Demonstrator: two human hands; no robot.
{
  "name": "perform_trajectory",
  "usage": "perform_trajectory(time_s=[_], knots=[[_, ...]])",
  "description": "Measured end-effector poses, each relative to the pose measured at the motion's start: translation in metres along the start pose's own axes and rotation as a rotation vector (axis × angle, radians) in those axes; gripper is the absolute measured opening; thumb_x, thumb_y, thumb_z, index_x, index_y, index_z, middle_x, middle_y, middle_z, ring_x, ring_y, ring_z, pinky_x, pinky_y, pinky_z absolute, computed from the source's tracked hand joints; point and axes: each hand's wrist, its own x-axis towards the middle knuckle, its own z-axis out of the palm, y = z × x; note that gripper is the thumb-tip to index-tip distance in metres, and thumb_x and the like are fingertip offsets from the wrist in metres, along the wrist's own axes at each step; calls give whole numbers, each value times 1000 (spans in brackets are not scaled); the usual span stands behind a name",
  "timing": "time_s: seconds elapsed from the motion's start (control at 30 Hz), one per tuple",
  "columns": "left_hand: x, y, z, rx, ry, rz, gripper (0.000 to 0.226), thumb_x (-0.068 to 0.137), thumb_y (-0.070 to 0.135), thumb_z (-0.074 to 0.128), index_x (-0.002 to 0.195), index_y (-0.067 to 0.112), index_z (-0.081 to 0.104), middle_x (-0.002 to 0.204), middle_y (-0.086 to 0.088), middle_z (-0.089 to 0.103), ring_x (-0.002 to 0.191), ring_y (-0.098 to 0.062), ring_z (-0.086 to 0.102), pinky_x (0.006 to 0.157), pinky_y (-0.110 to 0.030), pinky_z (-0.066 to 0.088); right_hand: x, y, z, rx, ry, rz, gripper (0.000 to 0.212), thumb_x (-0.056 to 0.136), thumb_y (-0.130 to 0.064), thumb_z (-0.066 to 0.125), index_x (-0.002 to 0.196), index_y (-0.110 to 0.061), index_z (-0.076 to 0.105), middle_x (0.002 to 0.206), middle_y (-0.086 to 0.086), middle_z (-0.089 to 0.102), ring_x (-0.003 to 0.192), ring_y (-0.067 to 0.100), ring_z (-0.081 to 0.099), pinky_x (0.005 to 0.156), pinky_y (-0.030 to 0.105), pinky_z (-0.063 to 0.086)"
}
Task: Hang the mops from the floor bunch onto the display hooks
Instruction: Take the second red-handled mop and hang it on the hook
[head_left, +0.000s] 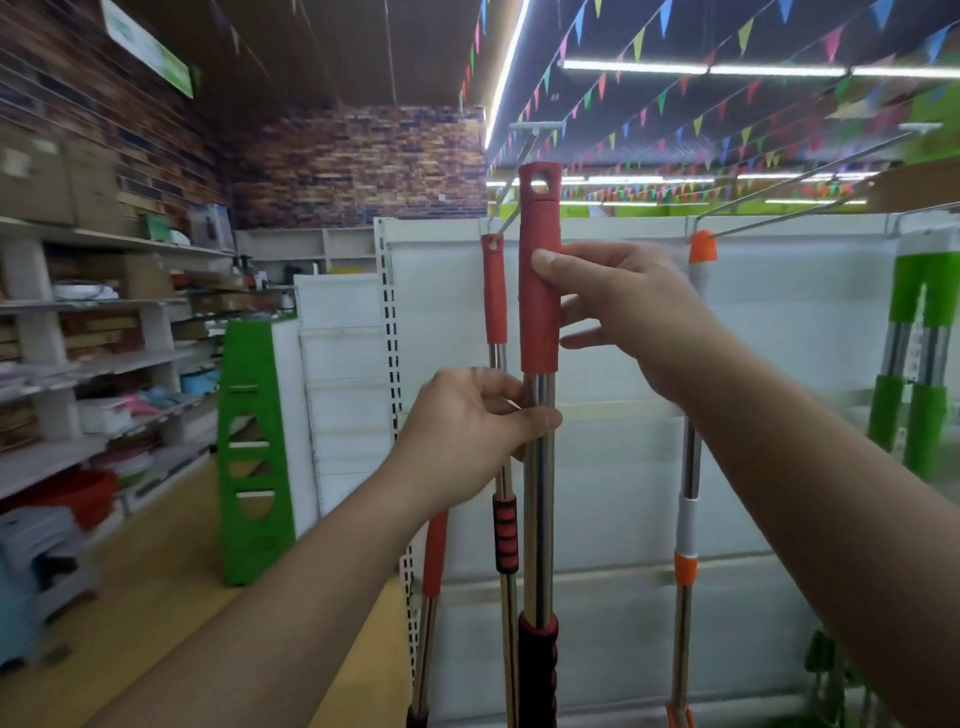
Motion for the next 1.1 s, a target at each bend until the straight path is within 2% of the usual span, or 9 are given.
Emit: perform_trajectory(time_s=[0.13,0.27,0.37,0.43,0.5,0.7,0.87,0.97,1.1], knots=[[2,0,5,35,42,-17,15,83,29,82,90,18,76,77,-7,81,76,-31,77,80,-44,60,10,6,-1,8,-28,6,24,98,-33,66,106,-14,78,106,15,79,81,23,72,95,54,57],[5,-1,5,55,70,-24,14,83,30,82,88,18,77,75,-8,80,80,-40,75,81,-49,60,18,11,0,3,-57,9,27,98,-36,65,107,-13,78,106,14,79,82,23,72,94,53,58],[7,0,6,73,107,-16,11,83,28,82,84,18,76,72,-8,79,76,-33,76,81,-47,60,24,13,-1,21,-62,-4,30,98,-35,66,107,-9,77,100,15,79,78,23,70,85,50,60],[10,0,7,81,123,-19,12,83,28,81,84,17,75,71,-8,79,76,-33,76,82,-48,60,28,14,-1,28,-63,-6,30,98,-34,66,106,-8,77,91,9,76,76,22,69,77,42,56],[14,-1,9,90,127,-24,13,83,29,81,85,18,75,71,-8,79,77,-32,77,83,-50,60,33,17,-1,20,-67,-4,28,98,-35,66,105,-9,77,88,5,76,75,22,69,76,39,54],[24,-11,13,131,133,-16,11,84,31,80,81,22,74,70,-7,79,75,-29,77,84,-51,61,43,27,-1,-3,-79,27,30,97,-36,67,108,-10,77,107,16,79,82,24,72,79,42,57],[36,-26,13,157,121,-36,16,83,36,79,86,21,76,70,-5,79,76,-30,77,85,-54,59,51,38,5,-30,-87,64,28,98,-38,66,109,-15,76,106,12,79,88,31,76,91,49,59],[43,-33,12,170,124,-33,16,83,38,78,86,22,76,71,-4,79,76,-27,77,85,-53,59,57,43,7,-29,-92,70,30,98,-38,65,111,-13,75,108,13,79,87,29,75,93,50,58],[56,-43,11,181,119,-38,21,82,41,76,90,22,77,72,-2,80,77,-22,78,86,-51,59,68,49,11,-44,-84,87,30,98,-39,65,110,-13,75,109,15,78,101,36,75,93,51,58]])
